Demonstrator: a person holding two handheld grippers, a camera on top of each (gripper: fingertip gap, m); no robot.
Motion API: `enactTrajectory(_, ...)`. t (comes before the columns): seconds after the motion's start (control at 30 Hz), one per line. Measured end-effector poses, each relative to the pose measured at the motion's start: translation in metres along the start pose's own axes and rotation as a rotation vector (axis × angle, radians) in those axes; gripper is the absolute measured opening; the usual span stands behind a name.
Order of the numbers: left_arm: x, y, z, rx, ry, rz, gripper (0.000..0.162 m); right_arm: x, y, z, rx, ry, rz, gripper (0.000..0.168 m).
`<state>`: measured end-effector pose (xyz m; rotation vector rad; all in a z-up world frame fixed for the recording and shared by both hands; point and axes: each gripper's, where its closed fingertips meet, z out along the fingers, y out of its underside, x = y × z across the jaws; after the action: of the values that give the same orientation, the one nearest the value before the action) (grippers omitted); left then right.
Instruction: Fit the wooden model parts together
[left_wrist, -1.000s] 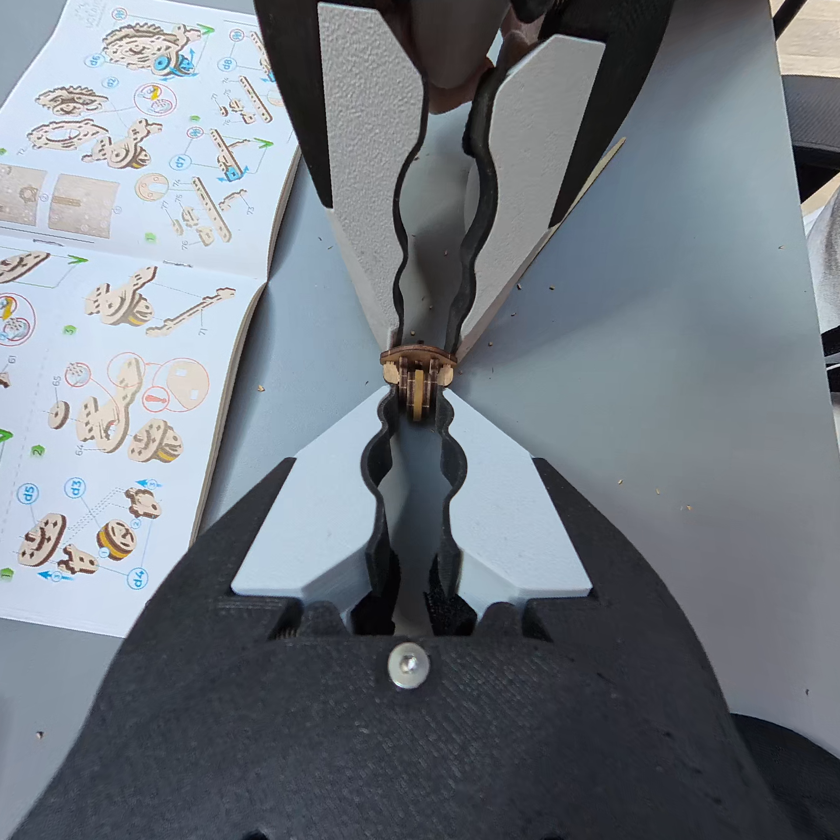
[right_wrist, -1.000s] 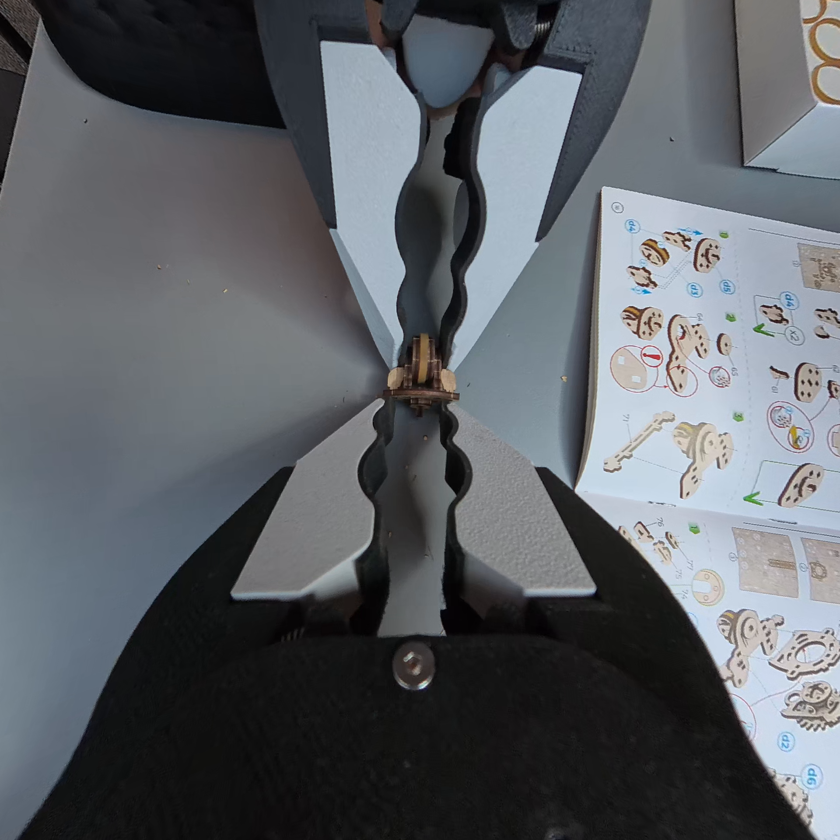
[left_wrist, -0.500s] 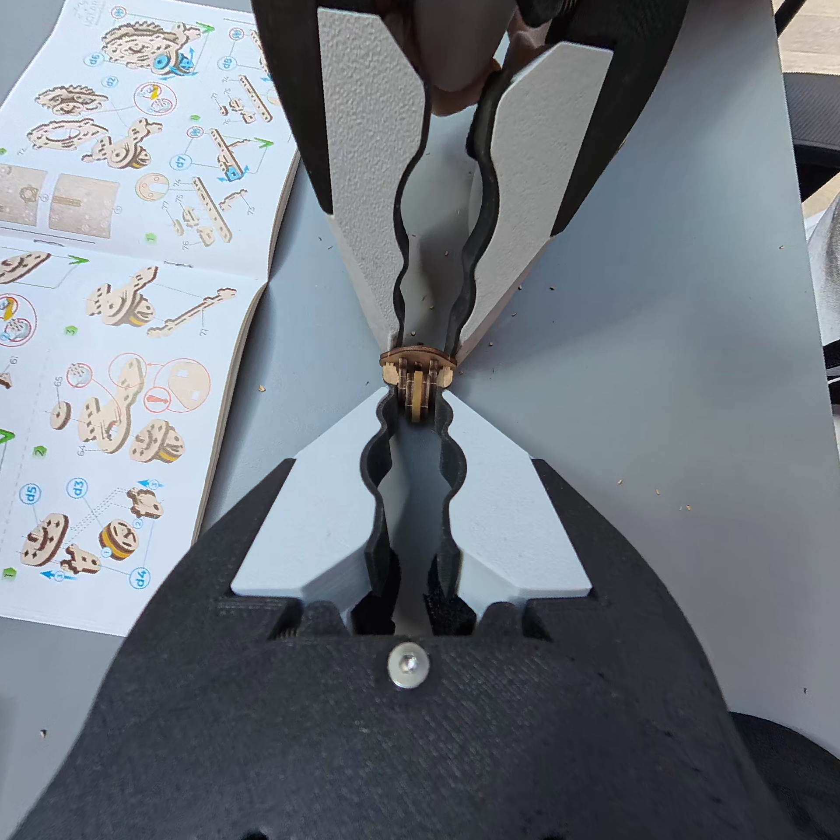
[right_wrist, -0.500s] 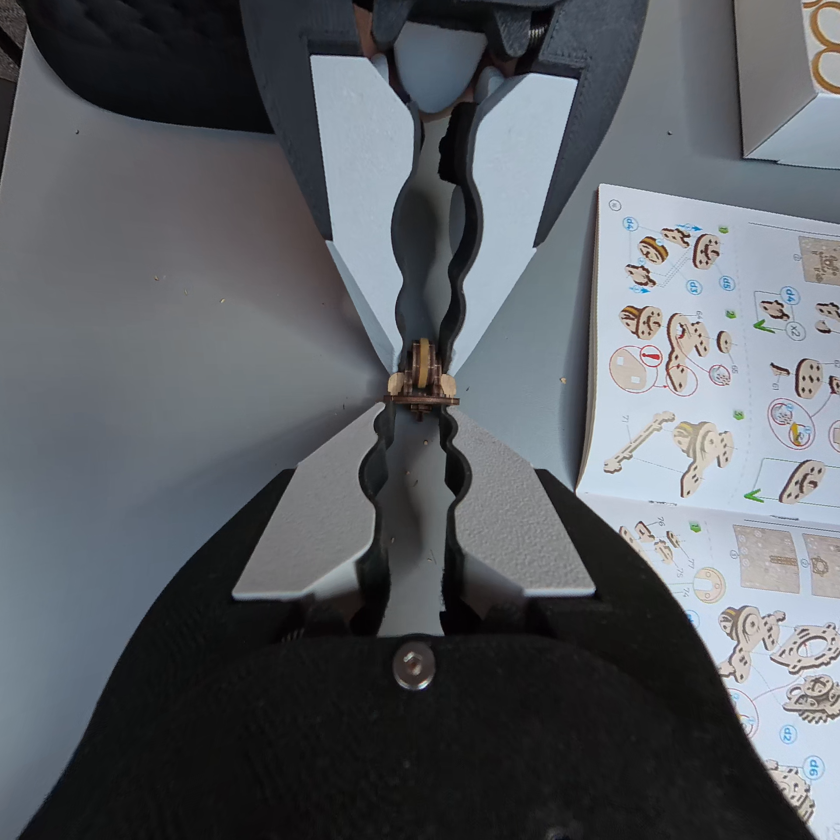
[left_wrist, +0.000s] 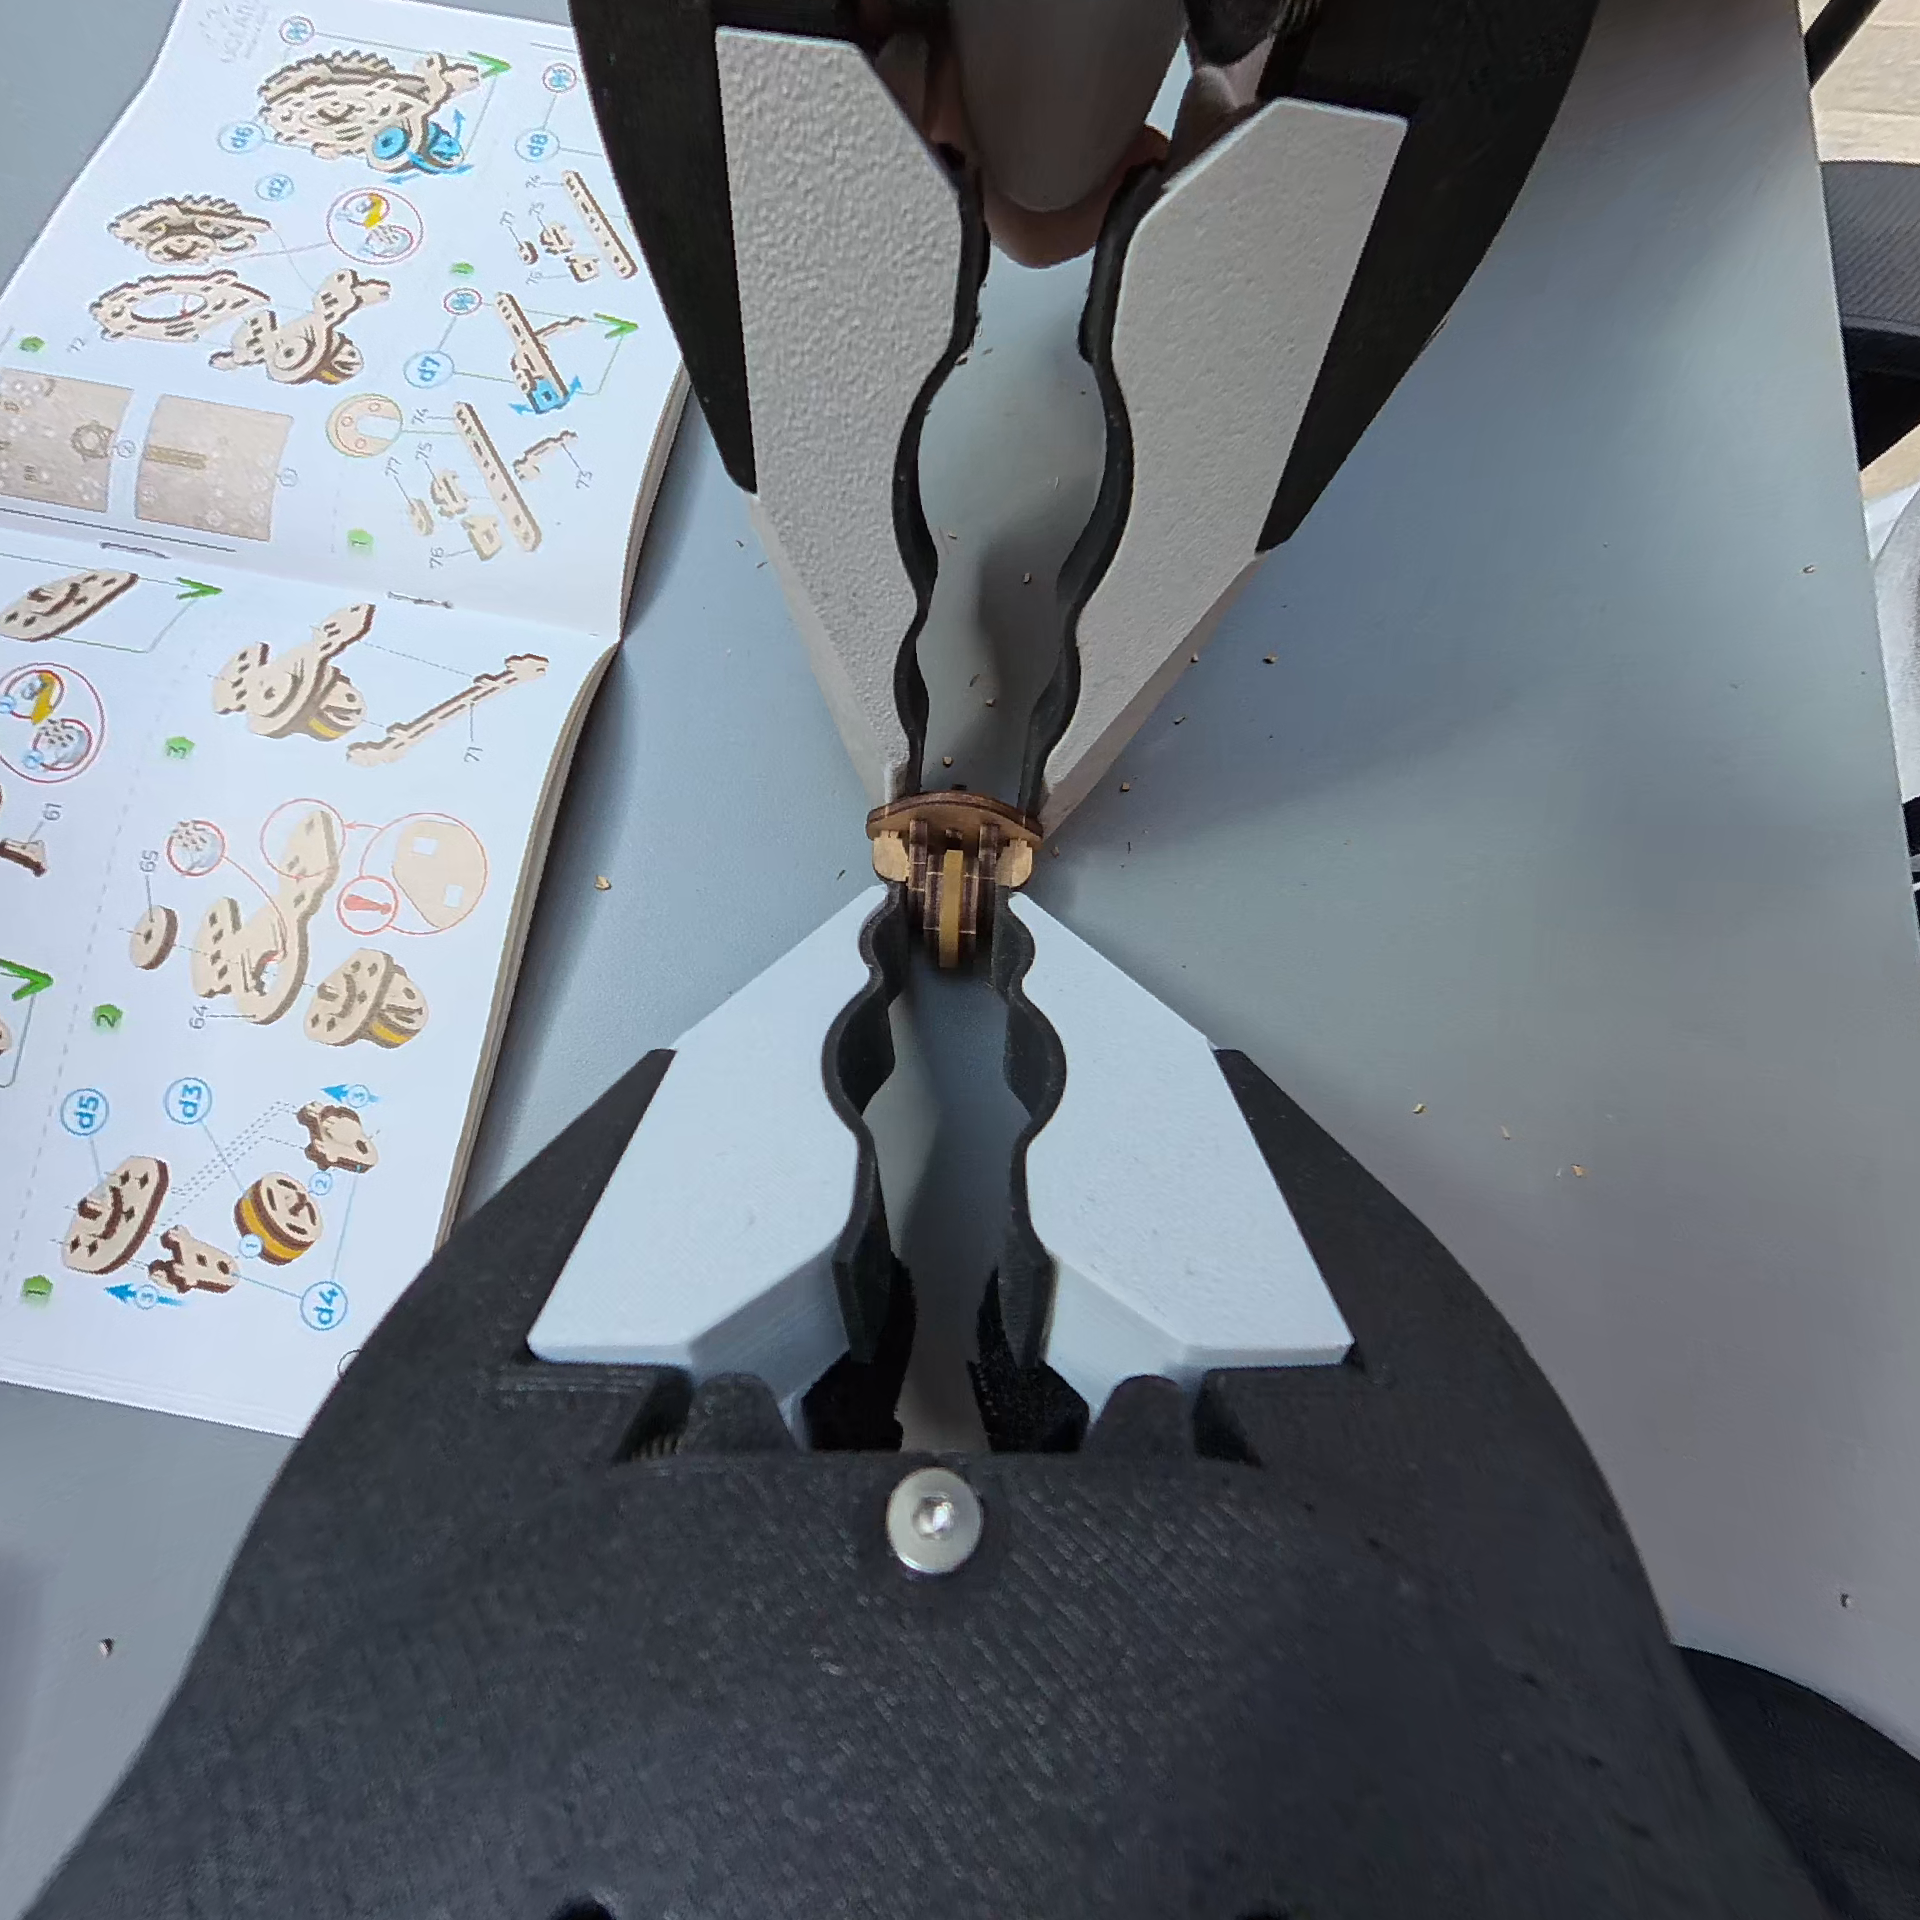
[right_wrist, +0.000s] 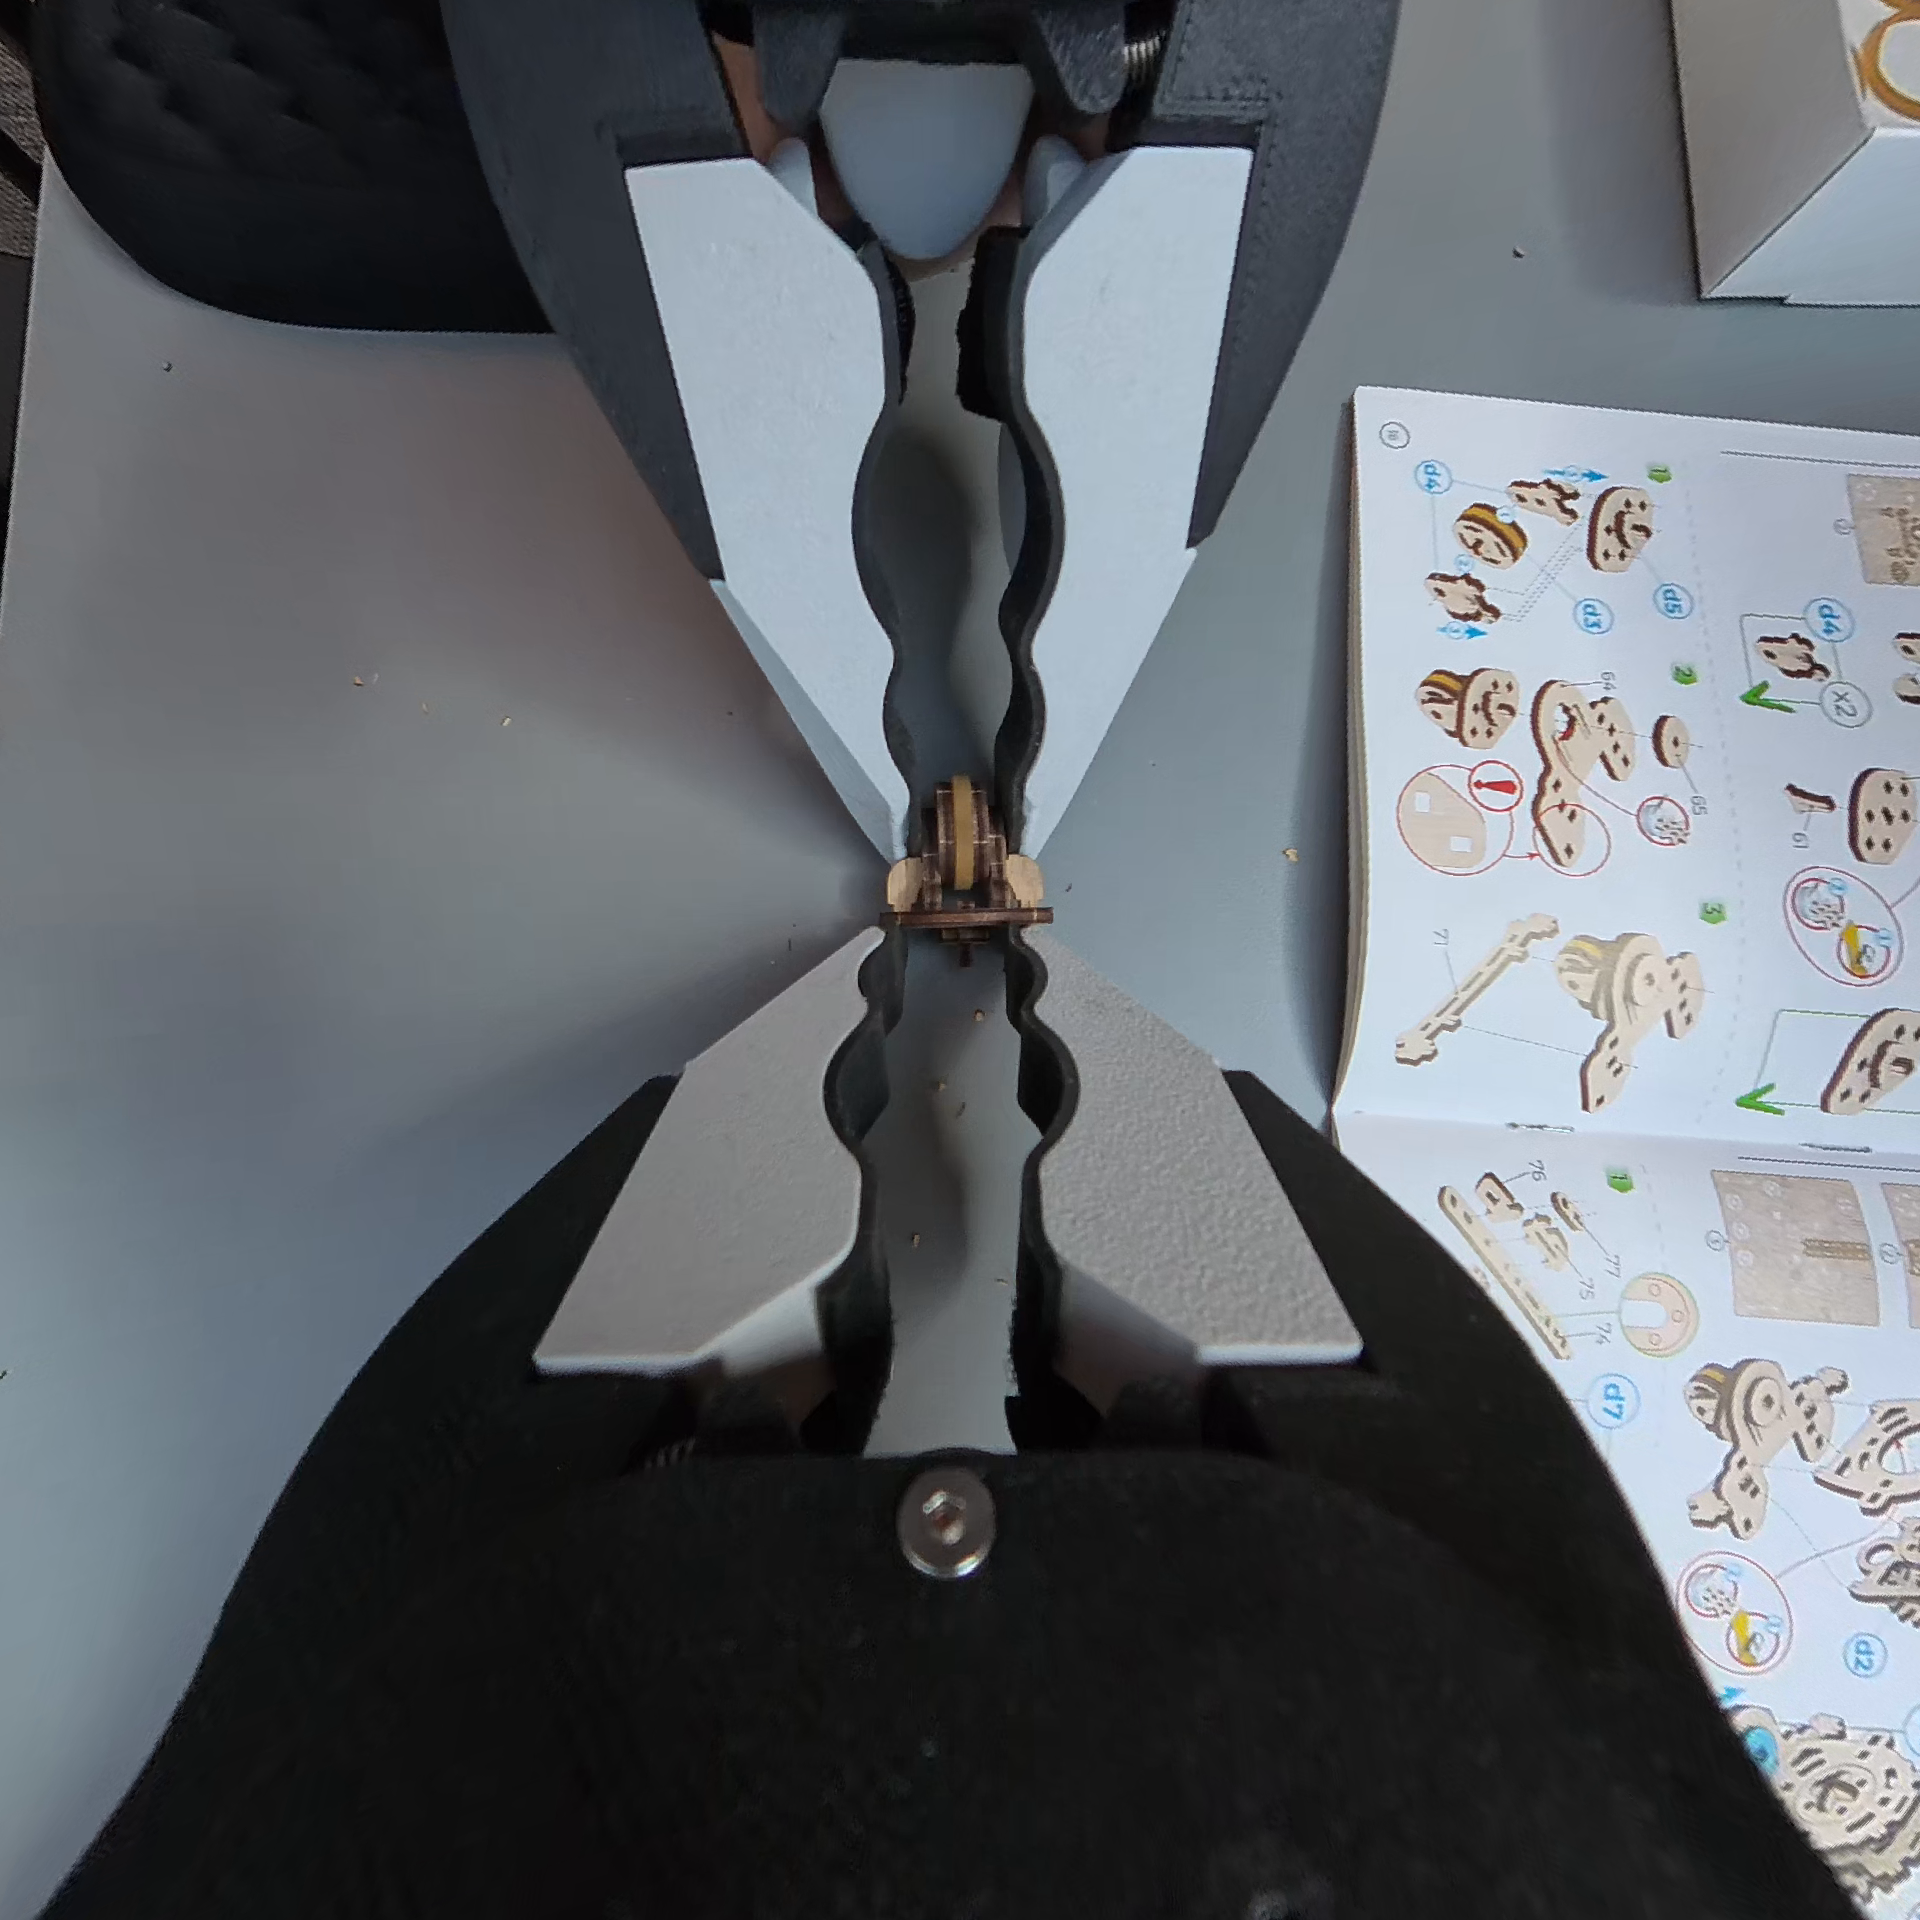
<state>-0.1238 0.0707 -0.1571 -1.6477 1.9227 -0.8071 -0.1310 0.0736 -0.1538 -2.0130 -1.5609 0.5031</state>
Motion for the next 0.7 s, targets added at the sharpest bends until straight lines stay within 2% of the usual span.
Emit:
enactTrajectory(0.17,0.0000,0.0000,0.0000,-0.002,0.000,0.002,0.012,-0.0001,-0.0001,0.0001,-0.002,-0.001,-0.005,0.010)
enactTrajectory(0.33,-0.0004,0.0007,-0.0003,0.001,0.032,0.023,0.013,0.0004,0.0021,0.0002,-0.002,-0.015,-0.130,0.013)
enactTrajectory(0.7,-0.0006,-0.0005,-0.0001,0.001,0.057,0.031,0.012,0.0005,-0.0003,0.0004,0.021,-0.009,-0.136,0.010)
